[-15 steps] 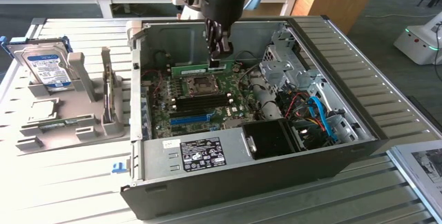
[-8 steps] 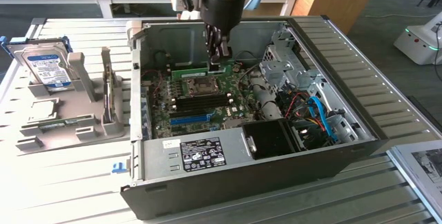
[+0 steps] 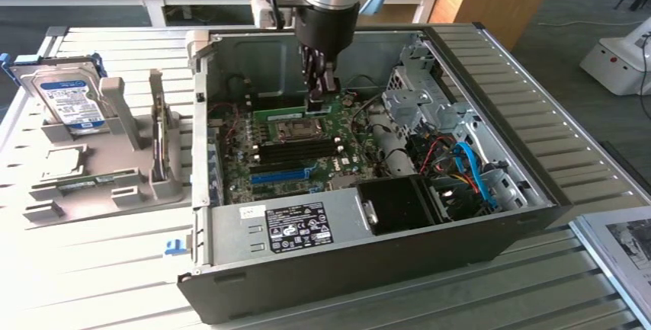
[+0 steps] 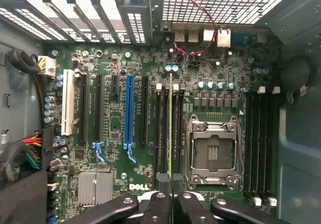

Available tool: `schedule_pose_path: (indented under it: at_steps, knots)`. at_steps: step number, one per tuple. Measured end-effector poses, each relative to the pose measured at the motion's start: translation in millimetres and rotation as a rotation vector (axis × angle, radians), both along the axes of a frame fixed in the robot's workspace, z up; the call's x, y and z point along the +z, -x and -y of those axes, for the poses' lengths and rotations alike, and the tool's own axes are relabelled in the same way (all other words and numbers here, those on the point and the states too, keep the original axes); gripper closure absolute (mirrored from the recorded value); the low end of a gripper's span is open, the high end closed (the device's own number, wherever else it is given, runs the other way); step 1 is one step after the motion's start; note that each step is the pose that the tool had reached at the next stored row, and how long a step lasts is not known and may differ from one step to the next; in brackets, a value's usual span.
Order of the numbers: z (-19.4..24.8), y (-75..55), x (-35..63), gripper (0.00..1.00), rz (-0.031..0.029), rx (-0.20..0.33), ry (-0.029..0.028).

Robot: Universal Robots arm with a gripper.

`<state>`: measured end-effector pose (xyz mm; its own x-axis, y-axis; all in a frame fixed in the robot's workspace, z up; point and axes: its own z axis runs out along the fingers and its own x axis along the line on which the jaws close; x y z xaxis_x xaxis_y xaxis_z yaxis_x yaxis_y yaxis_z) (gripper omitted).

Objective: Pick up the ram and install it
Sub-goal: 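Insert the ram into the slot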

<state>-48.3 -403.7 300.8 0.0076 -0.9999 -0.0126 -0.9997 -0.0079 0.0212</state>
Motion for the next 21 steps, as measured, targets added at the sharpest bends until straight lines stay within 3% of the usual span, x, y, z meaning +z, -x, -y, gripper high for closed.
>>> schedule_pose_path:
  at_steps: [21]
  knots:
    - [0.0, 0.0, -35.6, 0.88, 0.0037, 0.000, 0.0002]
